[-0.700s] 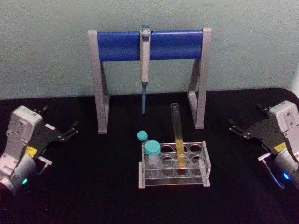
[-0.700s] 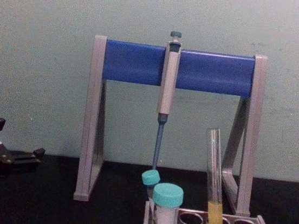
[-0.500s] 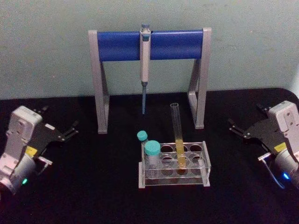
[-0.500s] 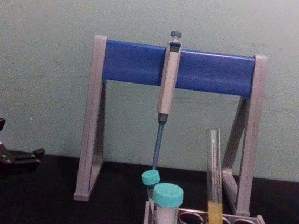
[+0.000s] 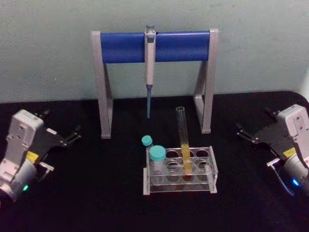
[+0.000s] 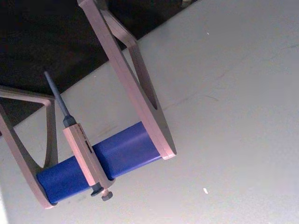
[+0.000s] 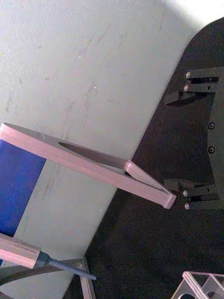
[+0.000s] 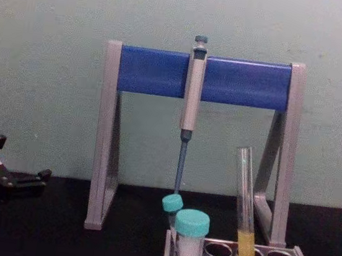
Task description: Pick up the test tube from the test tube rack, shake it, then place it back into the test tube rack.
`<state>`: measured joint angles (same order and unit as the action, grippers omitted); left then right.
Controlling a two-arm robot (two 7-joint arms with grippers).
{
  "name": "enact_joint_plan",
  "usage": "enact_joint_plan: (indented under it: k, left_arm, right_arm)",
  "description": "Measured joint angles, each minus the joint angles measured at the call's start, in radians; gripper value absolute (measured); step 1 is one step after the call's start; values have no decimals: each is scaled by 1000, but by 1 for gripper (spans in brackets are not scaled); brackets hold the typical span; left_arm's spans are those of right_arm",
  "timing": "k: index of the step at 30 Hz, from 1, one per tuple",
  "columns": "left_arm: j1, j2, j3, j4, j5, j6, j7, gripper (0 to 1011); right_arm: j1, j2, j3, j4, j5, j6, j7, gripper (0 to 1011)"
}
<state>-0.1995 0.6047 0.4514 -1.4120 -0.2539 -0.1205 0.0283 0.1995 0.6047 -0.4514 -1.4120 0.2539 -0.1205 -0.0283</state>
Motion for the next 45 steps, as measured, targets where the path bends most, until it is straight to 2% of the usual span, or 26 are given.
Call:
enact_joint_plan:
  k: [45]
  left_arm:
    - [0,0,0,0,0,0,0,1010]
  right_arm:
    - [0,0,0,0,0,0,0,1000]
